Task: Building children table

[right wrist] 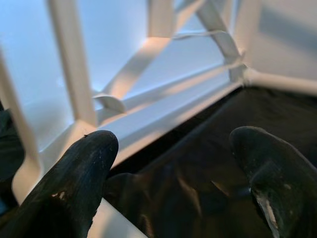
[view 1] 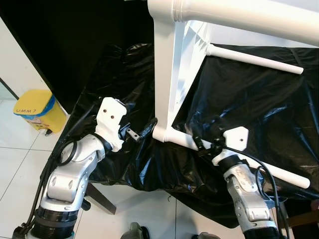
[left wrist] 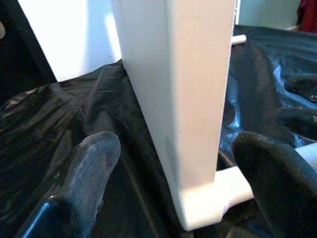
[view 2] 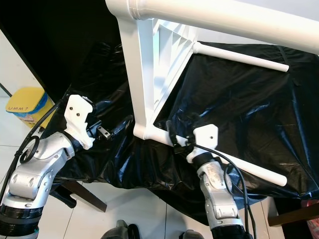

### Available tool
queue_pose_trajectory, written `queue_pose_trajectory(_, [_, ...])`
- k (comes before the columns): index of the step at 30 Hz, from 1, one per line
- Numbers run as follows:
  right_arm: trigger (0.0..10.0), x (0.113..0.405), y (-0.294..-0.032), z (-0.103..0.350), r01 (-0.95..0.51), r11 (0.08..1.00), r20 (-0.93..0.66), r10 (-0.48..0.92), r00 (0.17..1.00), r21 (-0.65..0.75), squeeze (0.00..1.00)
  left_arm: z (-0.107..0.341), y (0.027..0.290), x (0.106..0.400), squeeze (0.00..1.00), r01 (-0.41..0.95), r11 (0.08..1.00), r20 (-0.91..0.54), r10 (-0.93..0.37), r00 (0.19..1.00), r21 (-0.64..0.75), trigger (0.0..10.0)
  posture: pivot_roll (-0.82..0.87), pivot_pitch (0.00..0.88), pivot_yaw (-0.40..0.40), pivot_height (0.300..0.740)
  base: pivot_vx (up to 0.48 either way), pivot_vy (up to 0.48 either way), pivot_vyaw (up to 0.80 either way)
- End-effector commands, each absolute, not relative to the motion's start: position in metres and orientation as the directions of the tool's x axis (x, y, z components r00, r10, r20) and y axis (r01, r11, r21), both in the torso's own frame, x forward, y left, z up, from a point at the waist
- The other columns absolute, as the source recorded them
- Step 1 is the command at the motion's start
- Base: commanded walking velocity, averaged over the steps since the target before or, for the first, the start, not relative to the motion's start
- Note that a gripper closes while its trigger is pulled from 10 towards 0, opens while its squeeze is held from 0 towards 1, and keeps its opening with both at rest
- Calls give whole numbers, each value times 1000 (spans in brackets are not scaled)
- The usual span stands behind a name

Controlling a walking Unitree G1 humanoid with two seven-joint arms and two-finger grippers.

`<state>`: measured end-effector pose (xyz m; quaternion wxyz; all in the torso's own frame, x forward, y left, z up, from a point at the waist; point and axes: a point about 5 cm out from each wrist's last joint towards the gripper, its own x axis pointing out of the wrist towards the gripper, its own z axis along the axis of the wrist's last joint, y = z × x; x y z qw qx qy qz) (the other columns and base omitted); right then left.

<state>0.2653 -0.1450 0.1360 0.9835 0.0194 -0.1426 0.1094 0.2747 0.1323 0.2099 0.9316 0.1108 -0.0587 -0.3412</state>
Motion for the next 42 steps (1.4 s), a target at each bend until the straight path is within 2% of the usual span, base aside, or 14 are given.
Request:
queue_pose_trajectory(1, [10000,264,-156,136,-162,985,268,140,953,64,0,209,132,279,0,599,762,41,-626,779,247,10000,-81,49,17,740,0,0,0])
queue_pose_trajectory(3, [10000,265,-160,137,-145,987,269,123,955,65,0,210,130,280,0,601,763,51,-628,777,236,10000,-90,44,17,740,0,0,0])
queue_pose_trajectory(4, [10000,265,-162,139,-137,990,271,120,955,42,0,211,129,282,341,607,763,62,-632,773,222,10000,-96,41,18,740,0,0,0])
queue_pose_trajectory(5, [10000,265,-162,139,-137,990,271,120,955,42,0,211,129,282,341,607,763,62,-632,773,222,10000,-96,41,18,740,0,0,0])
queue_pose_trajectory(6, [10000,266,-163,142,-136,991,283,133,950,-8,0,214,129,283,1000,617,761,82,-641,763,202,10000,-107,36,20,740,0,0,0])
queue_pose_trajectory(9, [10000,268,-166,148,-128,990,301,140,943,-61,0,221,127,284,1000,629,759,130,-650,749,170,10000,-114,42,19,740,0,0,0])
queue_pose_trajectory(17, [10000,268,-173,154,-73,995,311,93,946,-73,0,226,113,281,1000,670,735,188,-676,712,105,10000,-126,56,19,740,0,0,0])
queue_pose_trajectory(33, [10000,268,-181,159,-2,996,322,31,946,-89,0,234,99,296,1000,675,726,219,-685,695,128,10000,-152,60,35,740,0,0,0])
queue_pose_trajectory(34, [10000,269,-182,159,10,996,325,21,945,-93,0,236,91,304,0,674,725,222,-687,692,140,10000,-155,63,41,740,0,0,0])
queue_pose_trajectory(42, [10000,269,-180,158,23,995,325,10,946,-97,0,234,73,320,0,636,751,208,-660,721,176,10000,-152,65,53,740,0,0,0])
